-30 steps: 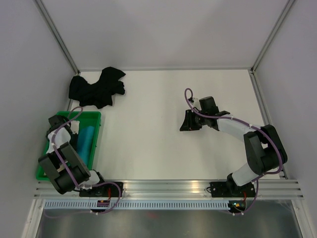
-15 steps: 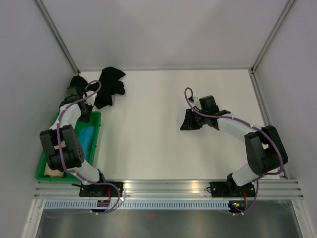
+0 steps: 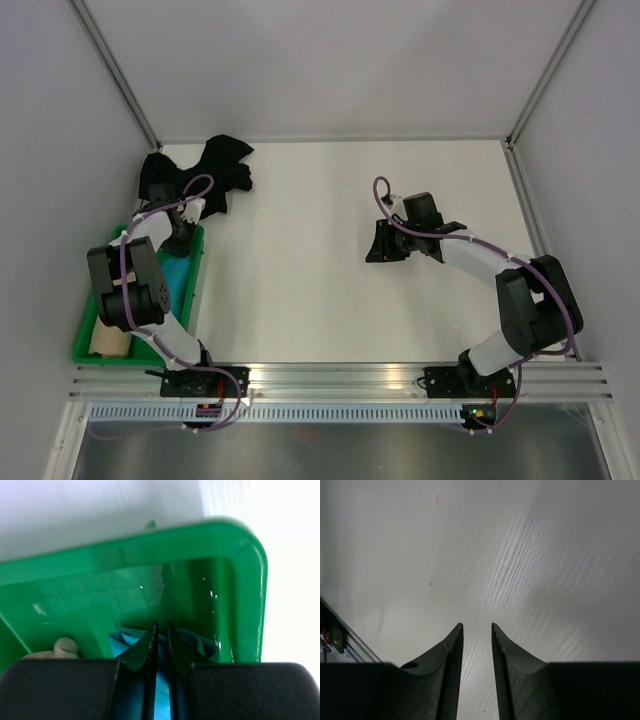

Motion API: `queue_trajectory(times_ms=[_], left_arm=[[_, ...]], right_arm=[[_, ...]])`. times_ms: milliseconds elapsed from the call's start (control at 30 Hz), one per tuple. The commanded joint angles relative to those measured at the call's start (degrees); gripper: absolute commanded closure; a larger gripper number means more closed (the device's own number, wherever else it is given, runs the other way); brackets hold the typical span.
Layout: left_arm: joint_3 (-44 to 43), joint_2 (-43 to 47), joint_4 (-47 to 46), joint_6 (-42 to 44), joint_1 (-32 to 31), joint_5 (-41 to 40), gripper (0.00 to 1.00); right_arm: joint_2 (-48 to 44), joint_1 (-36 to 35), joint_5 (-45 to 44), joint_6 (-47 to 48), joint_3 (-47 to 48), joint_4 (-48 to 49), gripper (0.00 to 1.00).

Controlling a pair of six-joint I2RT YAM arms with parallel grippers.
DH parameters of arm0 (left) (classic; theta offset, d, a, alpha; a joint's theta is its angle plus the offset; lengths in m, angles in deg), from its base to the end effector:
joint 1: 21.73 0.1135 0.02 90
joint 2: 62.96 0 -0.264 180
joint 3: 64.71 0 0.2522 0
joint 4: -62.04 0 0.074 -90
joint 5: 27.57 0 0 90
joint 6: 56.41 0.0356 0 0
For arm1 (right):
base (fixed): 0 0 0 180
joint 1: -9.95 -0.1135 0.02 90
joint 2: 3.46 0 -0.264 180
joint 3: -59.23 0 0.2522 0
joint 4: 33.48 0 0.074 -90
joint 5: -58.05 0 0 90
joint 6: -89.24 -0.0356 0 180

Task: Roll the t-shirts
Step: Place the rolled tshirt into the container

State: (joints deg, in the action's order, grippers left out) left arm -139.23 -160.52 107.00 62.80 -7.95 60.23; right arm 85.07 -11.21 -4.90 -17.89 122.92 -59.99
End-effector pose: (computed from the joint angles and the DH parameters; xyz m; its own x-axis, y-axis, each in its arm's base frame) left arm 0.3181 0.0794 0.1749 -0.9090 0.2792 -0.3096 0.2195 0.9519 0.2139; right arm 0.2815 0.1263 0.1889 -0.8687 -0.0550 -0.4922 -0.3458 0.7788 0.5234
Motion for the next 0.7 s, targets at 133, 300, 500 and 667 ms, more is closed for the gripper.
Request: queue_trajectory(times_ms=[133,300,500,667], left_arm=[[2.1,3.7,-0.9,-1.8,0.0,0.2,0.85],[2.7,5.4,-0.6,-1.4,0.1,-0.8,0.85],[-0.9,11.9,1.8,-1.9,-0.6,1.4,0.64],[-2.0,20.3,6.7,-0.3,-8.1,4.6,0.31]], right_arm=[[-2.1,-0.1,-0.9,1.4,1.6,-0.5,0.65],[-2.7,-0.2,-1.3,2.1,2.0,-0.9,0.64],[-4.5,0.2,-6.4,3.0,3.3,-2.7,0.56],[-8.4,3.1,-11.6,2.9,3.2,-3.2,0.02]])
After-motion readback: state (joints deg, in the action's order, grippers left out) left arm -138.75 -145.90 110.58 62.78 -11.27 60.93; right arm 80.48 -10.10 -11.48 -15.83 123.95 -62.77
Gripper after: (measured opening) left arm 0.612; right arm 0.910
